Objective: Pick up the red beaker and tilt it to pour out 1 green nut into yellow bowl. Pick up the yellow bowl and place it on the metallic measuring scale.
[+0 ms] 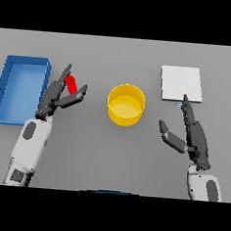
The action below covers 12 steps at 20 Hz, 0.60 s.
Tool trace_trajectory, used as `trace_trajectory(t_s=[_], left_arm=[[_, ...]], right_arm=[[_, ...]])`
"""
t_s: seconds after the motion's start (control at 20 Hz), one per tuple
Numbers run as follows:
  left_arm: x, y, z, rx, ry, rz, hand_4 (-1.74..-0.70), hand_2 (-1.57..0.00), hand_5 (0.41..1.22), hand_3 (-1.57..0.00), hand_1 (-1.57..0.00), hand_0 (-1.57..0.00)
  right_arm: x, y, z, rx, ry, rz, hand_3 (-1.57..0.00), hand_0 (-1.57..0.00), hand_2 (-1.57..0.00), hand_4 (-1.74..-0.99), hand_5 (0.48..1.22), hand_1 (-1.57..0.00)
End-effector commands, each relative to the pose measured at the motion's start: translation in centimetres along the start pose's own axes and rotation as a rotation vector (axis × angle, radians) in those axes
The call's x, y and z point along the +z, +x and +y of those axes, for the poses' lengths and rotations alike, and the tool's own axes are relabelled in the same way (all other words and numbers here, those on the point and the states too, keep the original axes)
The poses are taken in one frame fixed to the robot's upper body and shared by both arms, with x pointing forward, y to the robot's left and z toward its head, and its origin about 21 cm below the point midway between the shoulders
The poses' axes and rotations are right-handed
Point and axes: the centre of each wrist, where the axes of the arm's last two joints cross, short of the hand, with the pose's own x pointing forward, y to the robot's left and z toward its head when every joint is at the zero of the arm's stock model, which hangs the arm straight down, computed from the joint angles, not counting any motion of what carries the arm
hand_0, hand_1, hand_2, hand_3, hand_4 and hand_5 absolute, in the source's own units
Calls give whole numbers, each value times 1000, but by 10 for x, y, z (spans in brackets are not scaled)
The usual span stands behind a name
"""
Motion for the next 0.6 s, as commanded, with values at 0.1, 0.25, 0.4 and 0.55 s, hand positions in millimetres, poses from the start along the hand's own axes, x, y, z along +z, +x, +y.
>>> trace_trajectory(t_s=[0.1, 0.25, 0.4, 0.55], left_arm=[[-10, -1, 0, -4, 15, 6, -1207, 1, 673, 1, 1, 1], [-17, -4, -4, 29, 17, -17, -1246, 1, 695, 1, 1, 1], [-23, -16, -7, 100, 32, -30, -1303, -6, 719, 1, 1, 1], [-28, -18, -17, 133, 54, -47, -1401, -287, 787, -254, -230, -207]], right_arm=[[3, -1, 1, 1, -6, -16, 1, 1, 1, -1240, 639, 1], [-4, 5, 0, 3, -19, -10, 1, 1, 1, -1245, 642, 1], [0, 3, -2, 3, -23, -5, 1, 1, 1, -1246, 646, 1], [-1, 3, 2, 0, -22, -11, 1, 1, 1, -1240, 645, 1]])
